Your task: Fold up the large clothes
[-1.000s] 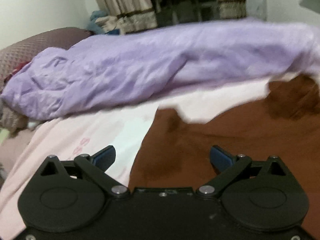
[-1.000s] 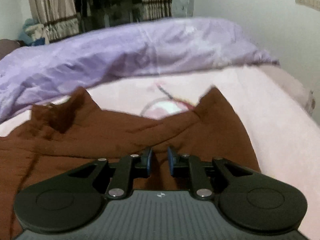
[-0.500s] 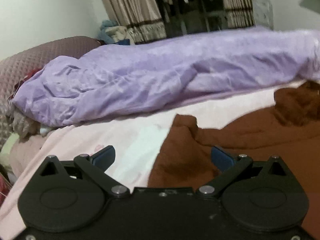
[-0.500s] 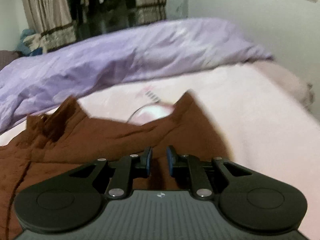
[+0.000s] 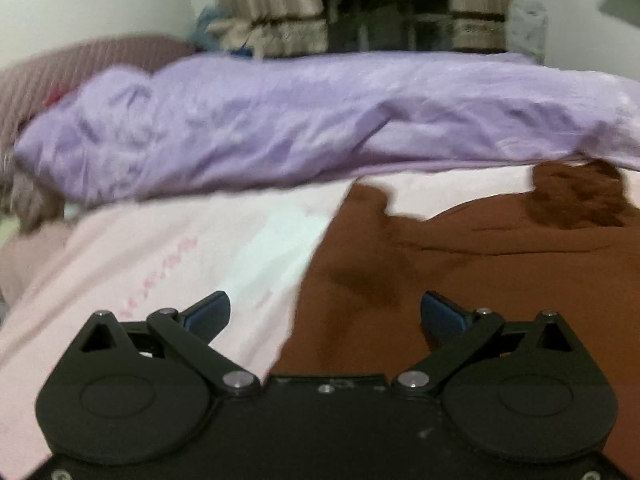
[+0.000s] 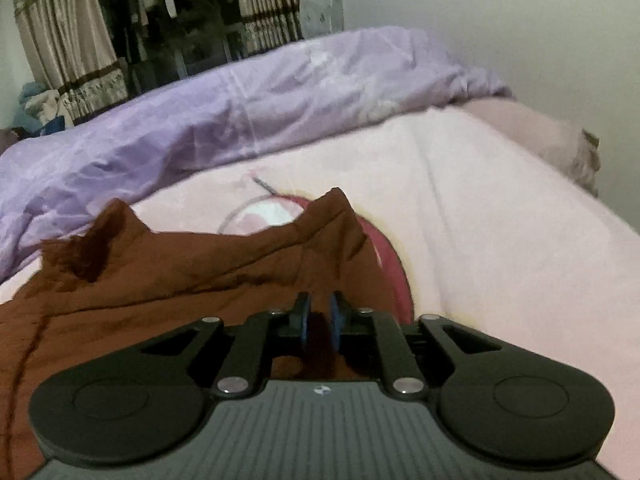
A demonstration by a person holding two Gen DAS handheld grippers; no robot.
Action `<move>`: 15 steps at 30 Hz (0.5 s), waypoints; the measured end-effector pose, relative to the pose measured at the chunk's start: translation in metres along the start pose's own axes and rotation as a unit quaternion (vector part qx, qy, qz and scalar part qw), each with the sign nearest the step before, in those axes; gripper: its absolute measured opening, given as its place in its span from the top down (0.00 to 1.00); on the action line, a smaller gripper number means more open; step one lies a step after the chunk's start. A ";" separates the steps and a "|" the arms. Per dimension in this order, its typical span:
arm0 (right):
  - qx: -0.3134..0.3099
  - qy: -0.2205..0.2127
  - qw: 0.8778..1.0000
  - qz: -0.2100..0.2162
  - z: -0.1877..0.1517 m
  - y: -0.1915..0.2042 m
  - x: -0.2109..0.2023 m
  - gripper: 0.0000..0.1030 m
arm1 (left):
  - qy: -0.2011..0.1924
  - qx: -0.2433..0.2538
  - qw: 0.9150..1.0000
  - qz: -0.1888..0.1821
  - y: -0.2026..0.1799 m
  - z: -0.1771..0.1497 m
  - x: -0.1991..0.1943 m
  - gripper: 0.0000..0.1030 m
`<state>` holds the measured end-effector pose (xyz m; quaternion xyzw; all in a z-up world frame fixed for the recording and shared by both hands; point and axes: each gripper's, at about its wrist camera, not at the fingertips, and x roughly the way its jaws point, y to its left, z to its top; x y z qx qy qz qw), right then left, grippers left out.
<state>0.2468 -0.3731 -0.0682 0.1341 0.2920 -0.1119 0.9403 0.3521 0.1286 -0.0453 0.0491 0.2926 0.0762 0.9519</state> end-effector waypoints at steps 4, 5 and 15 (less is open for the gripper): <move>-0.010 -0.016 0.999 0.029 -0.006 0.022 -0.031 0.81 | -0.037 0.029 0.998 -0.045 -0.038 0.006 -0.047 0.00; -0.010 -0.017 0.999 0.037 -0.008 0.028 -0.037 0.81 | -0.043 0.034 0.997 -0.059 -0.049 0.005 -0.055 0.00; 0.000 0.048 0.998 0.037 -0.045 0.080 -0.008 0.82 | 0.000 0.084 0.991 -0.107 -0.148 -0.048 -0.045 0.00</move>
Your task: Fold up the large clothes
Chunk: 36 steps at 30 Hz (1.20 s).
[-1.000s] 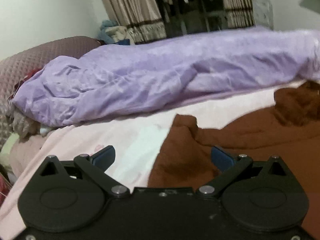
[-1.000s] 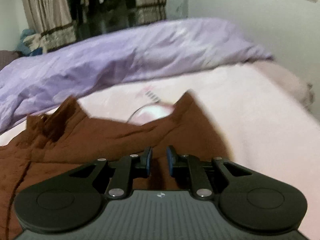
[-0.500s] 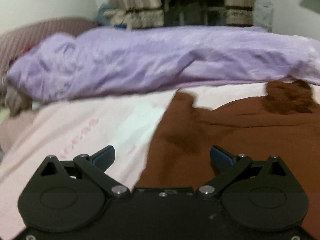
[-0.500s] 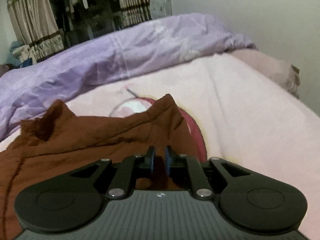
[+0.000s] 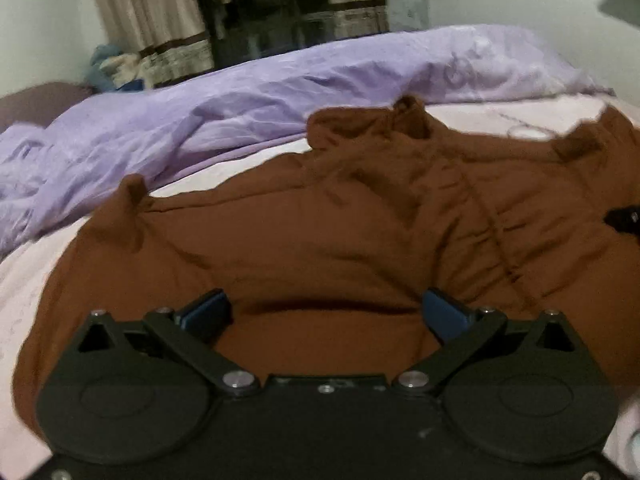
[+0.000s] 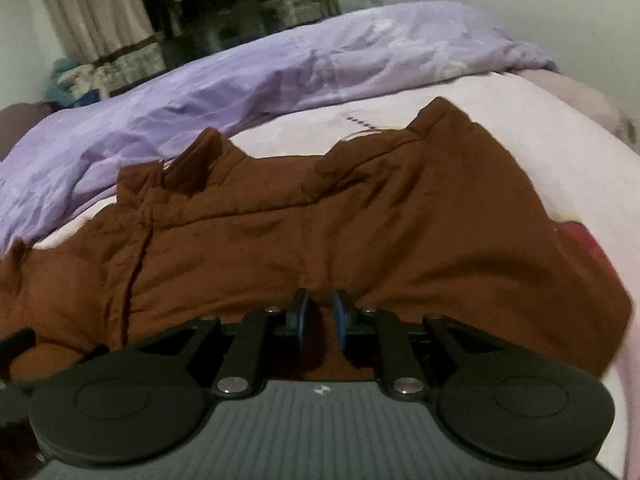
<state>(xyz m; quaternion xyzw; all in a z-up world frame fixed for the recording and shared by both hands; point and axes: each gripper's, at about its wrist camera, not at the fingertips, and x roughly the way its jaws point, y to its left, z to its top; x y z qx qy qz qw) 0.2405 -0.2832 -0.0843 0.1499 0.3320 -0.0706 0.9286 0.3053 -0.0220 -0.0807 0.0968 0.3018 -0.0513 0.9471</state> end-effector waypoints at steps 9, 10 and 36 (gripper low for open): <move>-0.035 0.010 0.997 0.065 -0.012 0.038 -0.025 0.81 | 0.033 -0.030 0.998 -0.043 0.000 0.017 -0.005 0.00; -0.036 0.017 0.997 0.061 -0.016 0.039 -0.016 0.81 | 0.057 -0.016 0.998 -0.038 -0.005 0.011 0.005 0.00; -0.025 0.001 1.000 0.002 -0.006 -0.005 -0.051 0.73 | 0.015 -0.030 0.998 0.051 0.086 0.024 -0.017 0.00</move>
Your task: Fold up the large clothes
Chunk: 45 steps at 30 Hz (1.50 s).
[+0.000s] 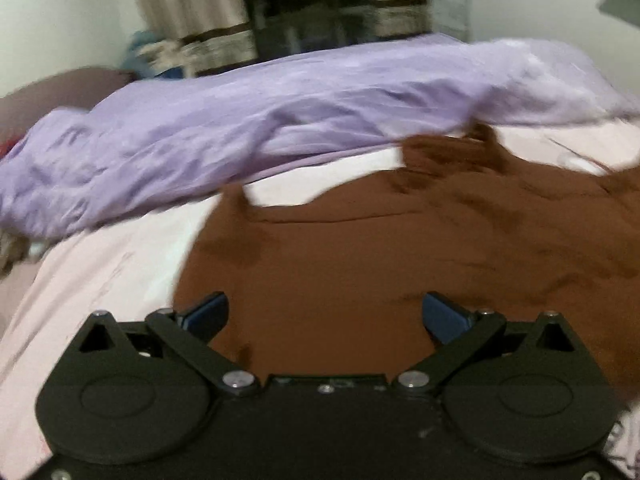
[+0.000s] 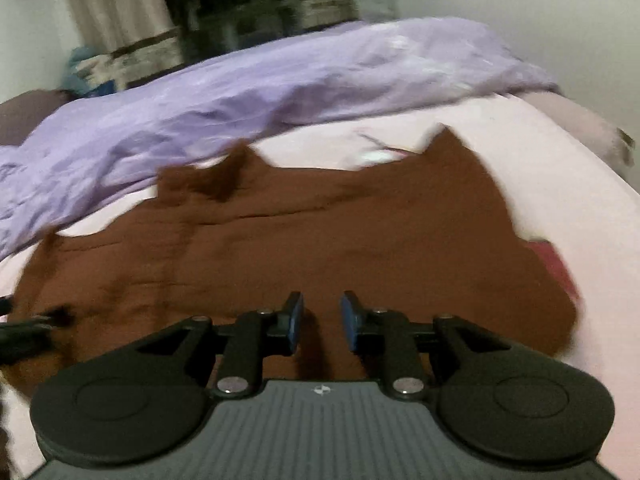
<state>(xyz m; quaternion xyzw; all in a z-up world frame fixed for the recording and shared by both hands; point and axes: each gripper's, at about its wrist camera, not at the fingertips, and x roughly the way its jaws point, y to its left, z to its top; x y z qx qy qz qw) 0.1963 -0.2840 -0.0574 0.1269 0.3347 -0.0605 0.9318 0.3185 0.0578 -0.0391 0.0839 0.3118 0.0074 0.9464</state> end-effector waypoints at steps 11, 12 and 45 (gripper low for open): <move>0.059 0.007 0.998 -0.005 -0.005 -0.049 0.014 0.83 | 0.027 -0.116 0.991 0.061 0.082 -0.022 0.015 0.00; 0.062 0.003 0.998 -0.005 -0.004 -0.052 0.008 0.82 | 0.018 -0.118 0.991 0.064 0.086 -0.023 0.010 0.00; 0.282 -0.030 0.956 0.075 -0.026 -0.147 0.036 0.66 | 0.043 -0.019 0.996 0.081 0.063 -0.040 0.004 0.00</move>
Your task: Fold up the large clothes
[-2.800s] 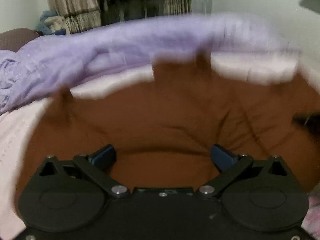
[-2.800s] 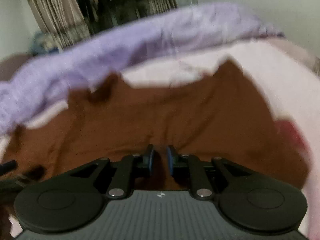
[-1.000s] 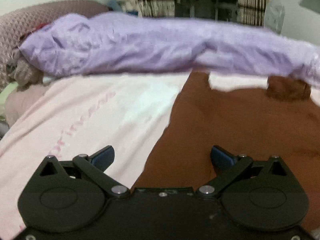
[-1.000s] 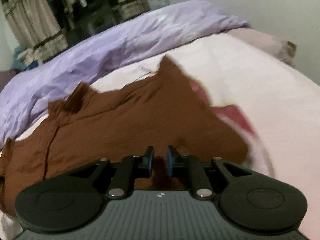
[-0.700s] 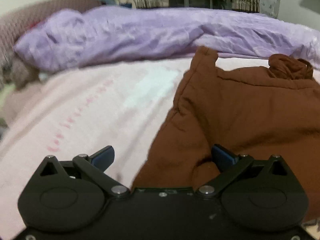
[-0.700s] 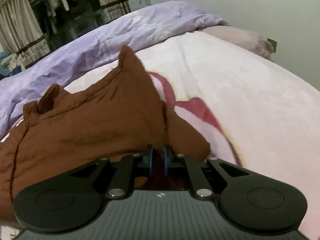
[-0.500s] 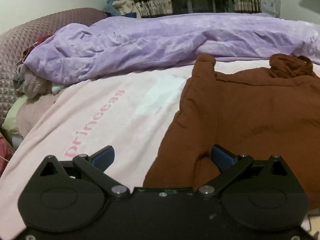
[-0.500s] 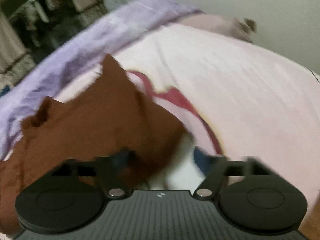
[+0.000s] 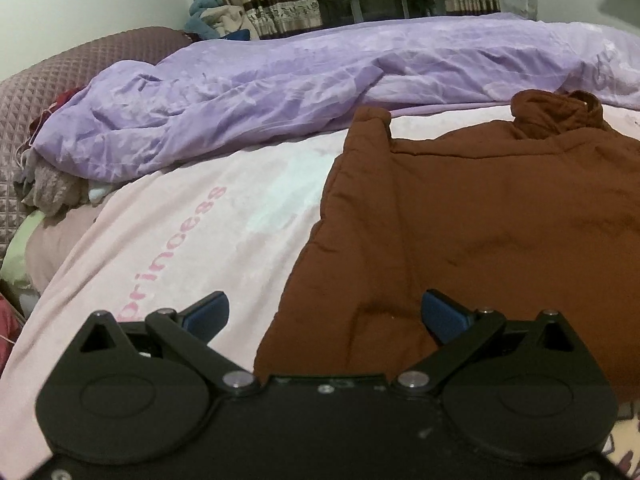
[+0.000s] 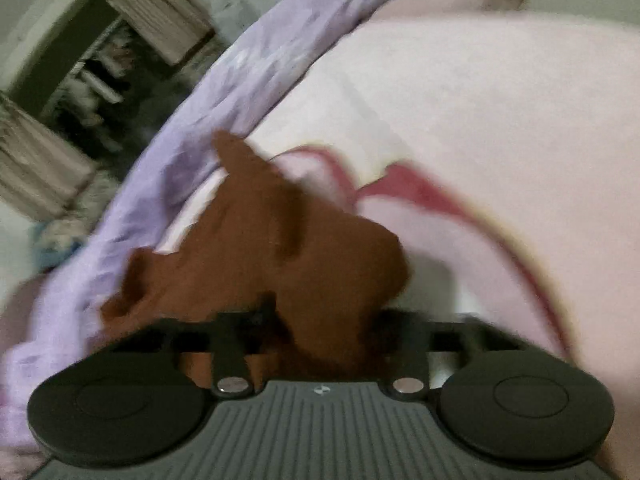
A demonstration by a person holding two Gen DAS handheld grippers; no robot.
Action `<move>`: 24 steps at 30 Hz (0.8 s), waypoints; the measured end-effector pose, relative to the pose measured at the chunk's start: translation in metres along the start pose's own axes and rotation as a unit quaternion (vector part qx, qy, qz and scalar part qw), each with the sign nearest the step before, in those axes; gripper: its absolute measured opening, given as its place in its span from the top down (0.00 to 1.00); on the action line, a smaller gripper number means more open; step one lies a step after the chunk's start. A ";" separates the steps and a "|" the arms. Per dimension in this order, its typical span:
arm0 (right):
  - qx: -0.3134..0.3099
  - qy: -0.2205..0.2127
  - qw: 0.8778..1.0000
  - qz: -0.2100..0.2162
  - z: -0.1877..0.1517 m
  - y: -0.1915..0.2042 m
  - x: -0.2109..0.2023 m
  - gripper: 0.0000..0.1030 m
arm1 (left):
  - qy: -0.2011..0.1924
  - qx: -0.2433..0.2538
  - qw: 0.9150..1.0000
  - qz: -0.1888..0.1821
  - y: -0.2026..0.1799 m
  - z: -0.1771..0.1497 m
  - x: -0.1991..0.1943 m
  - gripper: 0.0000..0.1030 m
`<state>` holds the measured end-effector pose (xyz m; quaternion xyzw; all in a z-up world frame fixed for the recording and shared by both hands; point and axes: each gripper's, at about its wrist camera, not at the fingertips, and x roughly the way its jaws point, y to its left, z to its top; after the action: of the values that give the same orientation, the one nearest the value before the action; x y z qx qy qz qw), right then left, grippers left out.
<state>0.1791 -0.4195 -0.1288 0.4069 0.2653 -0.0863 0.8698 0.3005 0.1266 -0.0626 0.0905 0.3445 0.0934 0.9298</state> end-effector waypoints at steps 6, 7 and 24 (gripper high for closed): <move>-0.100 -0.074 0.992 0.027 -0.010 0.057 -0.036 0.73 | 0.007 0.003 1.000 0.001 0.001 0.005 0.001 0.00; -0.123 -0.091 0.988 0.036 -0.012 0.075 -0.042 0.74 | 0.008 0.004 1.000 0.003 0.000 0.007 0.000 0.00; -0.353 -0.112 0.908 0.195 -0.147 0.369 -0.049 0.80 | 0.010 -0.011 1.000 -0.002 0.044 0.010 -0.011 0.00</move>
<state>0.2153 -0.0703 0.0635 0.1045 0.0950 0.1397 0.9801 0.2941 0.1654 -0.0387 0.0790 0.3525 0.0961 0.9275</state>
